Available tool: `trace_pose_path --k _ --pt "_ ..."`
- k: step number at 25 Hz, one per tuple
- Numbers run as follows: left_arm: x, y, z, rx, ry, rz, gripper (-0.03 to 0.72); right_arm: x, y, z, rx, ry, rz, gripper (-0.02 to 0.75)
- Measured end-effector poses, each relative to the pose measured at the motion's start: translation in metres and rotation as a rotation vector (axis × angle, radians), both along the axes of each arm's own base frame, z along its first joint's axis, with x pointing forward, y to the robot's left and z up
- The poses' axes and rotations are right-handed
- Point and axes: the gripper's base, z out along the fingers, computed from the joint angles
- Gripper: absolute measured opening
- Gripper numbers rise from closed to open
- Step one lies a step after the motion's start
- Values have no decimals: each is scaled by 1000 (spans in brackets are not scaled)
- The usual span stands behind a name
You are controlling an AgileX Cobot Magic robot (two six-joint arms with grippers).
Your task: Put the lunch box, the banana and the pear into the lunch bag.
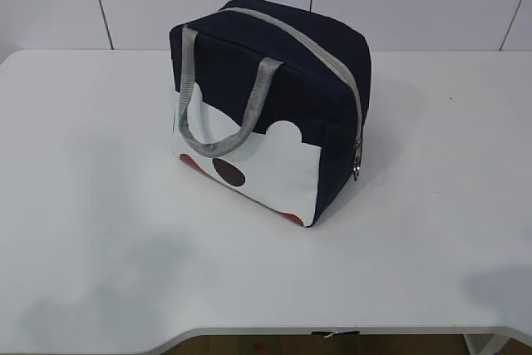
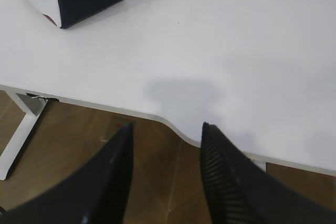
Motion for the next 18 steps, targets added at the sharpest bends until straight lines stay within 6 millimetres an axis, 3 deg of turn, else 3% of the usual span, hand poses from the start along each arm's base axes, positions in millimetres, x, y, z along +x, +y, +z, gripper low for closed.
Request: trace_pose_path --k 10,18 --pt "0 0 0 0 0 3 239 0 0 0 0 0 0 345" --pt "0 -1 0 0 0 123 239 0 0 0 0 0 -5 345"
